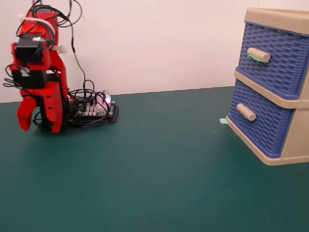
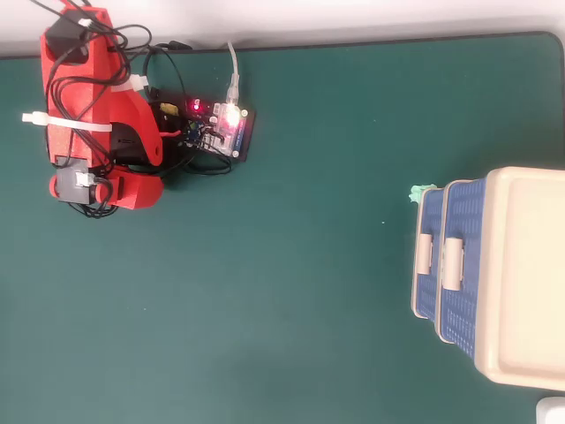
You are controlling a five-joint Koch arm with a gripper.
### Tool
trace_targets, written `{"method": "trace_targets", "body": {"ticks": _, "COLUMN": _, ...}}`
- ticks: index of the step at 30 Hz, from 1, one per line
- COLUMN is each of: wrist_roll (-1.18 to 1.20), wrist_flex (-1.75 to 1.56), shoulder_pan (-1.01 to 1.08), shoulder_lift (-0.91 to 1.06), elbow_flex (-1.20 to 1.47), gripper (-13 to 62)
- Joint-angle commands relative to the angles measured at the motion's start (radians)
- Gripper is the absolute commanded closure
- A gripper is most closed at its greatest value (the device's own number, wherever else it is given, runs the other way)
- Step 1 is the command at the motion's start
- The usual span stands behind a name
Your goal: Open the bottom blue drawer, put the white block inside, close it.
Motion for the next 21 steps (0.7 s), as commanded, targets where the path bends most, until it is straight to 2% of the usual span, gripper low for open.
{"method": "trace_targets", "body": {"ticks": 1, "wrist_roll": -0.032, "wrist_flex": 0.170, "shoulder_pan": 0.008, "shoulder_lift": 0.052, "elbow_flex": 0.015, "gripper": 15.3}}
{"method": "trace_targets", "body": {"ticks": 21, "wrist_roll": -0.078, "wrist_flex": 0.172, "shoulder_pan": 0.008, "shoulder_lift": 0.051, "elbow_flex": 0.011, "gripper": 15.1}}
